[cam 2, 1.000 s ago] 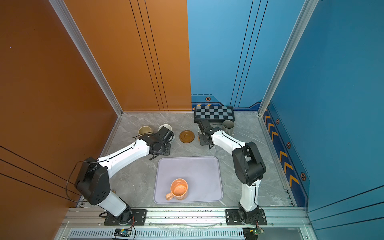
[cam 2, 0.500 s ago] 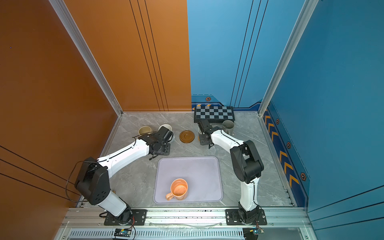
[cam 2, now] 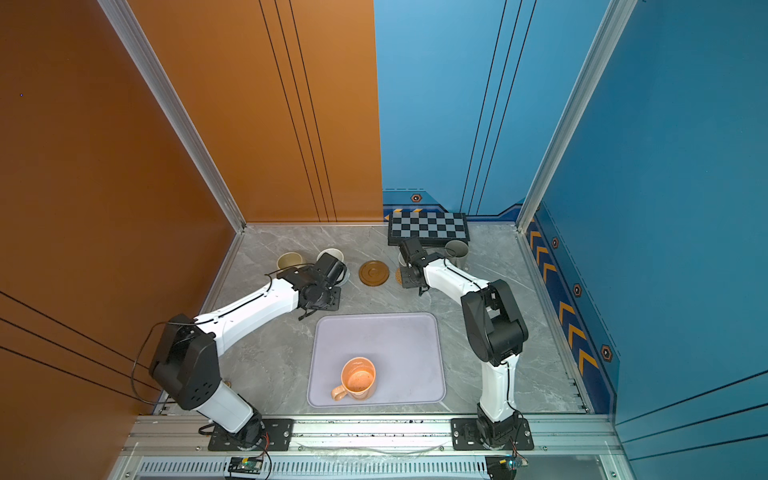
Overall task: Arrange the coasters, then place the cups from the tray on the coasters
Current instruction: 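Lower the lavender mug onto the rattan coaster with the right gripper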
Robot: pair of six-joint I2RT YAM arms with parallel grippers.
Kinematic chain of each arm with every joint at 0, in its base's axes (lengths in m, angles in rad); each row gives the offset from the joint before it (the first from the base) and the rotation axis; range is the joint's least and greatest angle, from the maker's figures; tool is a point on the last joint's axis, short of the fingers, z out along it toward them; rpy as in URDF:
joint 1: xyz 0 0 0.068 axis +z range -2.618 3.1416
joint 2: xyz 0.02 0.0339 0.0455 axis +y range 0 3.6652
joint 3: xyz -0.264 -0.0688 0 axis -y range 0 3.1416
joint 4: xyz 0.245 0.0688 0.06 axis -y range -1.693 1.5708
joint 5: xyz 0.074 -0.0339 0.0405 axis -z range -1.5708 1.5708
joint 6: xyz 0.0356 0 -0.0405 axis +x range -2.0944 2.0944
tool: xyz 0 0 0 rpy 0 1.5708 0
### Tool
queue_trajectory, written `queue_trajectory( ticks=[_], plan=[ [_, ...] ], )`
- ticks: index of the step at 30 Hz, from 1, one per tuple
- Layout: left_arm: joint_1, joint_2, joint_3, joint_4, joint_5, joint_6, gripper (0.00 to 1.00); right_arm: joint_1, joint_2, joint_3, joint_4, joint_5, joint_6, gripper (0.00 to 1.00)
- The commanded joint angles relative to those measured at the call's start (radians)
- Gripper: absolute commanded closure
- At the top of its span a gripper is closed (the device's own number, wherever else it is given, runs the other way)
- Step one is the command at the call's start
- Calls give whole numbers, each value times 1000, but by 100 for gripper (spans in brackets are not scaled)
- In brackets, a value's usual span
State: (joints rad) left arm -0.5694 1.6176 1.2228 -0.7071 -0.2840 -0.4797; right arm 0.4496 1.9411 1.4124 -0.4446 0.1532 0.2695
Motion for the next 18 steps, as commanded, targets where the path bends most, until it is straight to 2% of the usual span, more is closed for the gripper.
queue_trajectory(
  ticks=[1, 18],
  plan=[
    [4, -6, -1, -15, 16, 2, 57, -5, -34, -16, 85, -4, 14, 100],
    [1, -8, 11, -15, 20, 4, 57, -6, -30, -41, 85, -3, 40, 100]
  ],
)
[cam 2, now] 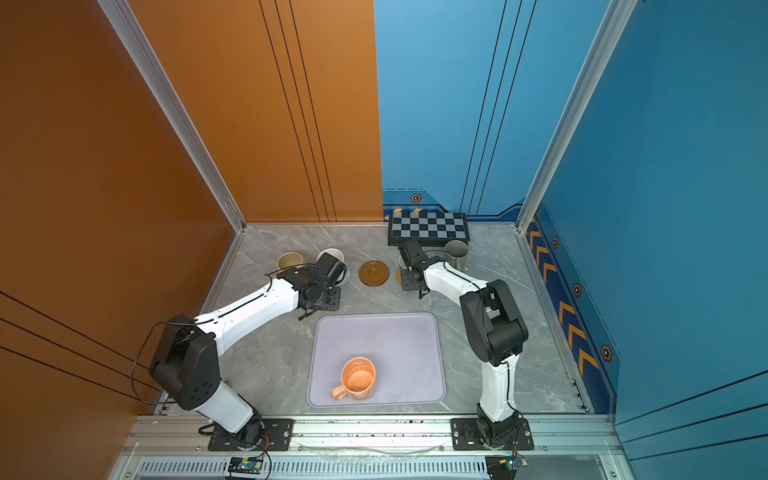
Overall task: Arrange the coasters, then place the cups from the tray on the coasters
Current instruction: 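Lower the lavender mug onto the rattan coaster with the right gripper, then open the right gripper and lift it off the lavender mug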
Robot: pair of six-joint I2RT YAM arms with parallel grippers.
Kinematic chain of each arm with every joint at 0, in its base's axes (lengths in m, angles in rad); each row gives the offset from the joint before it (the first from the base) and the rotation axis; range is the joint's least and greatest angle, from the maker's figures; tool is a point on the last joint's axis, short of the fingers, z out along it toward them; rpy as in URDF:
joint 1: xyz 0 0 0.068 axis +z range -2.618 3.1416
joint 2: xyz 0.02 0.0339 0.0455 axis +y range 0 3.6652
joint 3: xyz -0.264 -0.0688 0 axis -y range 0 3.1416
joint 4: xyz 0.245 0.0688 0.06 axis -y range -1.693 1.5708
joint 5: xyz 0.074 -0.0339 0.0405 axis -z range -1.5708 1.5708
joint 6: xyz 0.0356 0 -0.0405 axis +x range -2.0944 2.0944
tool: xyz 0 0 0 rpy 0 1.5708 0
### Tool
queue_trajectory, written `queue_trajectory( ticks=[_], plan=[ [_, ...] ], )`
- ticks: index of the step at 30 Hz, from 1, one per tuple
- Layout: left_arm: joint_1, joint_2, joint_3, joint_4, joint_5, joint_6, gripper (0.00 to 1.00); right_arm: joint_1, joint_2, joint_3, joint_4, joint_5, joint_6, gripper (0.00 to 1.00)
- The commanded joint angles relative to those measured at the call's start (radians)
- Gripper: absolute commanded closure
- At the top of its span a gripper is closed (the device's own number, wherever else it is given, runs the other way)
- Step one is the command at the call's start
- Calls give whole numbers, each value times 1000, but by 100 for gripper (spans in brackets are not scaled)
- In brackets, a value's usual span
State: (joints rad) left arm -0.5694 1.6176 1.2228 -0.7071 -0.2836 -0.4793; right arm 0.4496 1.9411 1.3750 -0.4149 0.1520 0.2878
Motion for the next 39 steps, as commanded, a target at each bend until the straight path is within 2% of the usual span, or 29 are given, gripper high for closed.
queue_trajectory(
  ticks=[1, 8, 9, 11, 13, 19, 22, 25, 26, 36, 39],
  plan=[
    [0, -8, 12, -16, 20, 2, 57, -6, -28, -4, 56, -5, 23, 100],
    [-3, -12, 6, -16, 19, -2, 57, -6, -42, -27, 54, -9, 44, 100],
    [-4, -10, 6, -16, 18, -4, 57, -6, -45, -32, 54, -11, 46, 98],
    [-6, -8, 6, -15, 19, -5, 57, -6, -49, -40, 53, -20, 49, 85],
    [-8, -8, 8, -15, 19, -5, 57, -6, -53, -46, 47, -21, 49, 79],
    [-13, -21, 1, -15, 13, -5, 57, -6, -67, -58, 36, -6, 52, 76],
    [-14, -31, -6, -15, 19, -4, 57, -6, -80, -56, 27, -13, 47, 67],
    [-15, -45, -11, -15, 26, 0, 57, -5, -101, -54, 20, -26, 41, 45],
    [-15, -51, -14, -16, 26, 2, 57, -5, -111, -53, 17, -31, 38, 43],
    [-23, -141, -71, -16, 33, 1, 56, 8, -222, -64, -41, -45, 36, 39],
    [-24, -178, -98, -18, 66, 17, 55, 15, -276, -90, -43, -35, 33, 39]
  ],
)
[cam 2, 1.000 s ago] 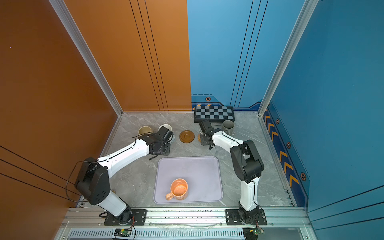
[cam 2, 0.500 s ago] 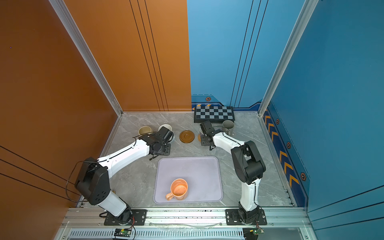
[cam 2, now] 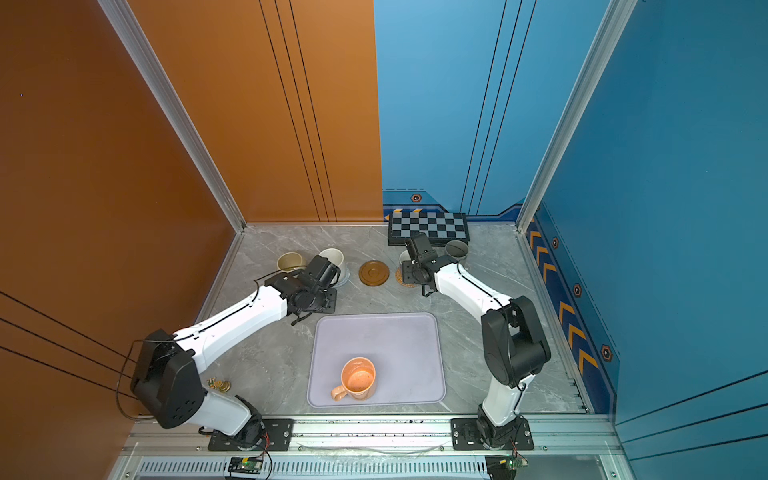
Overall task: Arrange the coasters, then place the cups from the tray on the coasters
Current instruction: 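Open the right gripper and lift it off the lavender mug, then move the left gripper over the orange mug while the right gripper draws back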
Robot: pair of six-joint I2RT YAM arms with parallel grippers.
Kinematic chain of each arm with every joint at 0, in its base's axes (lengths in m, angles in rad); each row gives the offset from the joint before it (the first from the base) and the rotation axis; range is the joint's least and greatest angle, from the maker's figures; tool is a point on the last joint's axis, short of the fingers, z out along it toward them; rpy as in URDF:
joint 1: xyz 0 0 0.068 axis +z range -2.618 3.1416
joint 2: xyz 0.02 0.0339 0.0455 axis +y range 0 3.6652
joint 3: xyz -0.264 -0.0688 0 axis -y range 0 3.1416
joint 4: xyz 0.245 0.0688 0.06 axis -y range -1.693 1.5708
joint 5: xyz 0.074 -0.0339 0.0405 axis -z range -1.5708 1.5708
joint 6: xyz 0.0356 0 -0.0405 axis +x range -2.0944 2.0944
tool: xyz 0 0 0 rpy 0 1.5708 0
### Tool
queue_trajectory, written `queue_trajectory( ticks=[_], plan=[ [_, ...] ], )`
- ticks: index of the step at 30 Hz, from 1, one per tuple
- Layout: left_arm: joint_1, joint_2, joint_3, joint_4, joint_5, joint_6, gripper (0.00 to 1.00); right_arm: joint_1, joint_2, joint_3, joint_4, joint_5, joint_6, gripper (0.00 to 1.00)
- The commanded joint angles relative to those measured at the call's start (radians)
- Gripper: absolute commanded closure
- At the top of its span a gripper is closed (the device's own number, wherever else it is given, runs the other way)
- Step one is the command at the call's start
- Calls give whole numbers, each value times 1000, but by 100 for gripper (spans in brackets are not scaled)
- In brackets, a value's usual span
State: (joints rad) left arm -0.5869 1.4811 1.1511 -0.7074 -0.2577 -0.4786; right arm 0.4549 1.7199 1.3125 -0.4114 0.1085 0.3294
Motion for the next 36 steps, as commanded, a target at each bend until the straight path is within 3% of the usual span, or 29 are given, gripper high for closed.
queue_trajectory(
  ticks=[1, 11, 17, 36],
  plan=[
    [-11, -53, -33, -19, 49, 20, 55, 11, -73, -36, -49, 12, -9, 39],
    [-57, -201, -137, -46, 66, 31, 54, 13, -255, -95, -85, 57, -4, 35],
    [-111, -252, -175, -73, 74, 53, 54, 13, -325, -106, -113, 49, 3, 26],
    [-313, -327, -232, -198, 114, 73, 54, 5, -459, -168, -118, 54, 32, 25]
  ],
)
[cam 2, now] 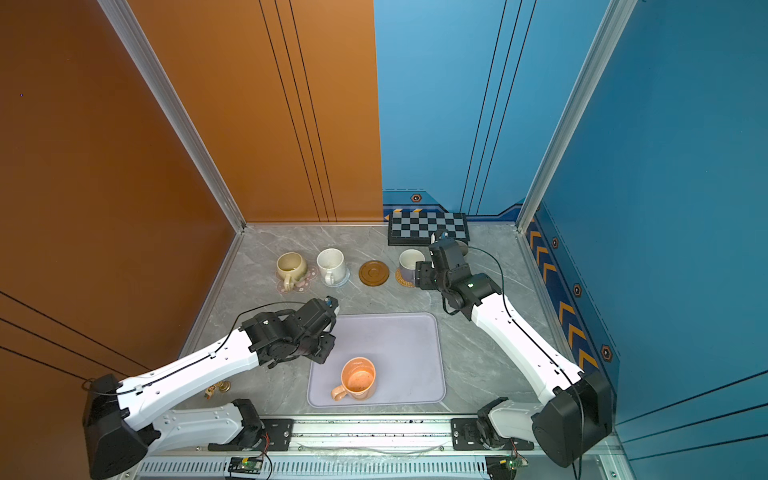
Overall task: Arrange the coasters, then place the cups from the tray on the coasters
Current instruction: 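Move the left gripper over the orange mug while the right gripper draws back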
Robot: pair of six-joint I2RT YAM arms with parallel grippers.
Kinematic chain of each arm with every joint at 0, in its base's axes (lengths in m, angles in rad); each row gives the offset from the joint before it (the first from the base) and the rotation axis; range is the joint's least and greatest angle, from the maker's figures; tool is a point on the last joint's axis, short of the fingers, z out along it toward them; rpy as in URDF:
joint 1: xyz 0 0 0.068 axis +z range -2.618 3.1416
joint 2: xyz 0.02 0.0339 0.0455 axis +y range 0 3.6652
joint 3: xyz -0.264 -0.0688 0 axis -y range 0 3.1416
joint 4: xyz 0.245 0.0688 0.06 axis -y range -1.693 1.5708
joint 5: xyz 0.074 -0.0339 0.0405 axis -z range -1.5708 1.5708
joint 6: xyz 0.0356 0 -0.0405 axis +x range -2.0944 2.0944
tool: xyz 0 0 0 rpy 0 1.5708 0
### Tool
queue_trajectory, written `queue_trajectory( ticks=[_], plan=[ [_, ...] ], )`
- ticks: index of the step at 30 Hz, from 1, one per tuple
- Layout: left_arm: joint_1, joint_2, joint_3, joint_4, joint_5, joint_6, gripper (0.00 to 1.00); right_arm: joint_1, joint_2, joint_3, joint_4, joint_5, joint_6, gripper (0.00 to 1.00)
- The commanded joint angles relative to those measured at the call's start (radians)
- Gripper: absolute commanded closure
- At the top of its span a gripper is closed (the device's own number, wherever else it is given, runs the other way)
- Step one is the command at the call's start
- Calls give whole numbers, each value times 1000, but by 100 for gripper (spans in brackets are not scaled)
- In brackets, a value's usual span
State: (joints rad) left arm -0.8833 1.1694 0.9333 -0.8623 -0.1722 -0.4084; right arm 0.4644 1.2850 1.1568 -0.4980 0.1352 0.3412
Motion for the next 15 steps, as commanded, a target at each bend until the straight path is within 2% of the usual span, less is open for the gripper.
queue_trajectory(
  ticks=[1, 10, 15],
  plan=[
    [-22, -22, -20, -44, 37, 1, 54, -5, -30, -12, -33, 27, 21, 25],
    [-110, -150, -54, -83, 74, -54, 49, -7, -51, -14, -34, 25, 28, 25],
    [-202, -146, -65, -93, 50, -108, 49, -7, -61, -14, -34, 11, 33, 25]
  ],
)
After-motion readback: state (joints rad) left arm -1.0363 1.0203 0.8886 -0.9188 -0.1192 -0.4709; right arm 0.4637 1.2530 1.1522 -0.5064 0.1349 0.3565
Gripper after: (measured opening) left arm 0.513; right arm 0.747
